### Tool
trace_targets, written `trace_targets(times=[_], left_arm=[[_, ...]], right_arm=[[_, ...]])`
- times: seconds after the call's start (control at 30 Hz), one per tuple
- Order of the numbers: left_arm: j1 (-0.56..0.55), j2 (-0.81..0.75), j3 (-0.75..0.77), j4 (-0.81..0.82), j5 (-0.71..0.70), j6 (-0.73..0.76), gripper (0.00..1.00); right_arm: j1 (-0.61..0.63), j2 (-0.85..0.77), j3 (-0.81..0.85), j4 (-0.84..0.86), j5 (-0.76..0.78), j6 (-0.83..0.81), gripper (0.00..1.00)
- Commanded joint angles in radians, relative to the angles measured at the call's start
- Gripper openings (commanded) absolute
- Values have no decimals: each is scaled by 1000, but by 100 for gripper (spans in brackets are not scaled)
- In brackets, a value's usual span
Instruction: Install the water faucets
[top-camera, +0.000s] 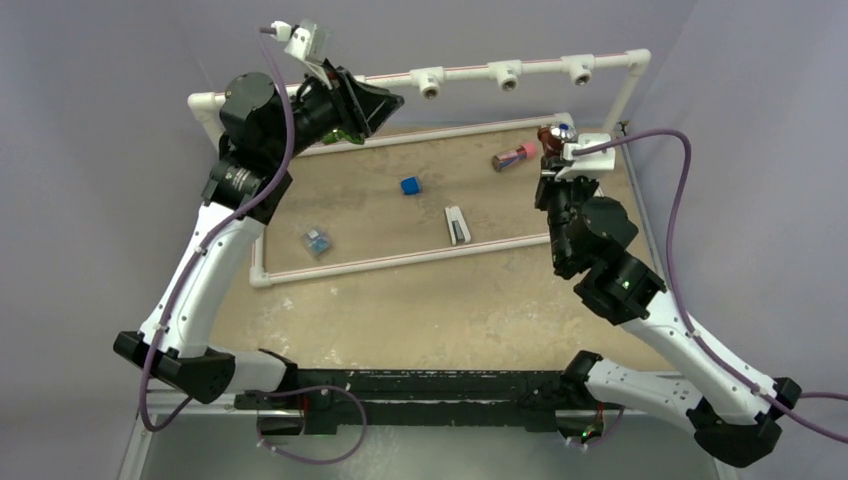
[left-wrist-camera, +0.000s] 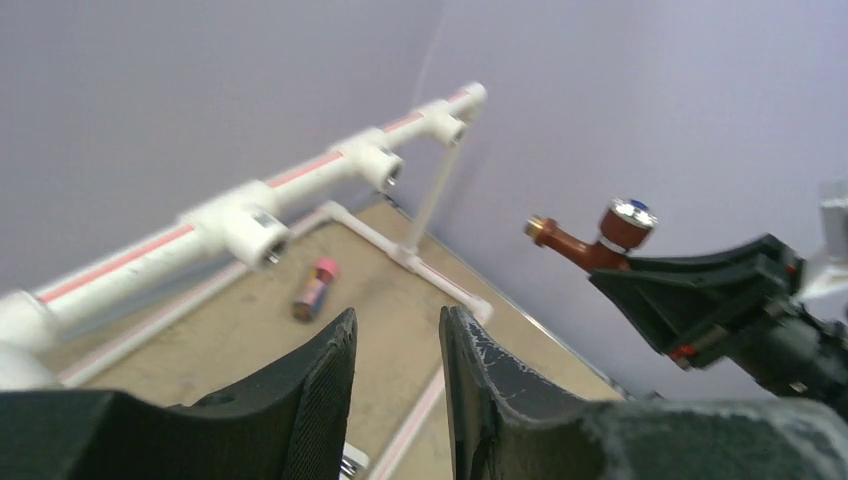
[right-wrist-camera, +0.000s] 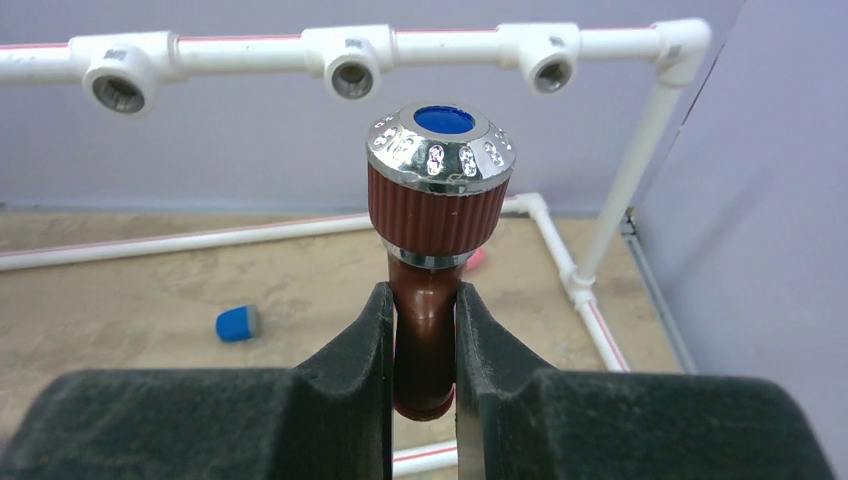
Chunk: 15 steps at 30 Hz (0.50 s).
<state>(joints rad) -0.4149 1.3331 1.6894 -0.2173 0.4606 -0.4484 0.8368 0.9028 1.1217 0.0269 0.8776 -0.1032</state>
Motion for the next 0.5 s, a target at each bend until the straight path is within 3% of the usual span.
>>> trace_targets(times=[0.0,0.3,0.47], left_arm=[[1,64,93,38,-212,134,30],[14,314,339,73,-393,232,1],[16,449,418,143,-453,271,0]], right_arm=[[-54,14,12,145,-93,-110,0],[-196,-3,-51,242,-218,-228,0],[-317,-31,-113,291,-351,-253,0]])
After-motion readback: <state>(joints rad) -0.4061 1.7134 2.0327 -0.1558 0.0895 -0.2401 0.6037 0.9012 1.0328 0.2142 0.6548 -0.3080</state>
